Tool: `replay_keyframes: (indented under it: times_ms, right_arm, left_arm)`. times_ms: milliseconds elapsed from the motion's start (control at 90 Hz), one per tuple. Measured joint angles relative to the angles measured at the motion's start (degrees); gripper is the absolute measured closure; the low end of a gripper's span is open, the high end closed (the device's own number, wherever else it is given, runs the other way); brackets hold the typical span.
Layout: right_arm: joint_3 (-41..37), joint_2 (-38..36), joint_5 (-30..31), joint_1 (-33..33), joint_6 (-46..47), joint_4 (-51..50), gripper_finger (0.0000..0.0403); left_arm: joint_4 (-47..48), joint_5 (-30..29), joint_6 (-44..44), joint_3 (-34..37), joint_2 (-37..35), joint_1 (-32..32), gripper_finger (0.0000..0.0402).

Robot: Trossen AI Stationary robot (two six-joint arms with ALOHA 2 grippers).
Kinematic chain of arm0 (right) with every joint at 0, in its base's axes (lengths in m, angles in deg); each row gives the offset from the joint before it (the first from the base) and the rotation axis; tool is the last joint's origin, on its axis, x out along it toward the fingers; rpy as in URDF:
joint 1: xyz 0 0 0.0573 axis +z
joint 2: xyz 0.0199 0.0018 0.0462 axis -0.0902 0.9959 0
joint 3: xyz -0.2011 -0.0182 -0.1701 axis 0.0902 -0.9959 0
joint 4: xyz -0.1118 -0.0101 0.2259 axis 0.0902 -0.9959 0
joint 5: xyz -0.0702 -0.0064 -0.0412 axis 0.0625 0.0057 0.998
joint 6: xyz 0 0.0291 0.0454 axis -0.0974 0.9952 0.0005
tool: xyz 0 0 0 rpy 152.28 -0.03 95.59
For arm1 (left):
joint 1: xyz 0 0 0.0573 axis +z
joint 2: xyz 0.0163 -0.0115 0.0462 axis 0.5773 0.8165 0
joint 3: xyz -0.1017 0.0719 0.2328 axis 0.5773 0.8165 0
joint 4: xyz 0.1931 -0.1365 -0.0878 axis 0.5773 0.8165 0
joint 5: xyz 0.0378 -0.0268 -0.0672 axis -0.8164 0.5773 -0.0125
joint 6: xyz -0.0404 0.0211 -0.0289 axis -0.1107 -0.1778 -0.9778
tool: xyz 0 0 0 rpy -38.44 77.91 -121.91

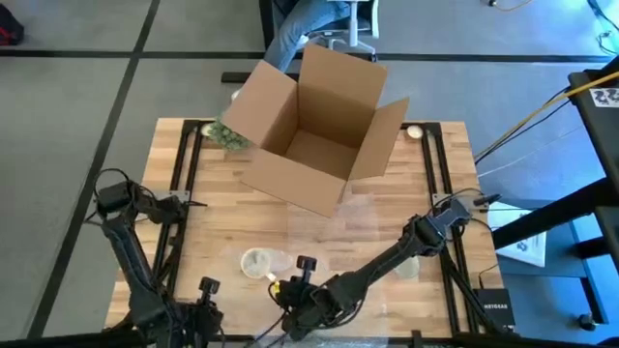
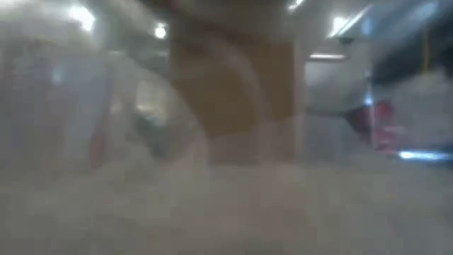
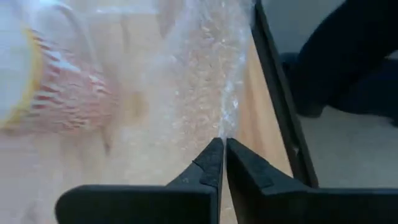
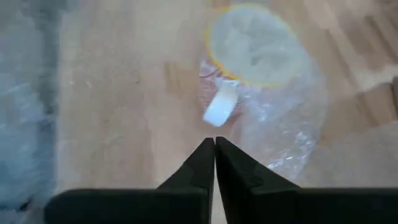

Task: Wrap mug
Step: Wrap the orange mug with the left bubble wrap

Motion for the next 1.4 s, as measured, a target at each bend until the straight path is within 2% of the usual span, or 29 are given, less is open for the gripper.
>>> replay_keyframes:
  times_ms: [189, 467, 633, 744, 1011, 1122, 1244, 1400]
  right_arm:
    - [-0.8, 0.1, 0.1, -2.8, -0.7, -0.4, 0.0402]
    - [-0.8, 0.3, -4.4, -4.8, -6.3, 1.8, 0.0402]
    - [-0.9, 0.7, -4.7, -5.1, -9.0, 2.9, 0.0402]
    - [-0.8, 0.7, -4.3, -5.1, -9.9, 3.5, 0.0402]
    - [-0.9, 0.7, -3.9, -5.1, -10.6, 1.3, 0.0402]
    - [-0.9, 0.7, -4.0, -5.1, -11.6, 1.4, 0.0402]
    - [-0.9, 0.7, -4.0, -5.1, -11.8, 1.4, 0.0402]
    - [-0.9, 0.7, -4.0, -5.1, -11.8, 1.4, 0.0402]
  left_arm:
    - [0.0, -9.3, 4.3, -0.1, -2.7, 2.5, 0.0402]
    - [1.6, -12.6, 9.3, 0.0, -3.0, 8.9, 0.0401]
    - [3.0, -18.6, 8.8, 0.0, -3.0, 11.4, 0.0401]
    - [3.4, -19.5, 9.1, 0.0, -3.0, 13.0, 0.0401]
    - [4.3, -16.4, 9.4, 0.0, -4.2, 11.4, 0.0401]
    - [4.2, -12.1, 7.7, 0.0, -5.0, 10.5, 0.0395]
    - [3.6, -5.8, 3.8, 0.0, -6.2, 10.4, 0.0364]
    - [1.4, 4.3, 2.3, 0.0, -6.2, 10.0, 0.0305]
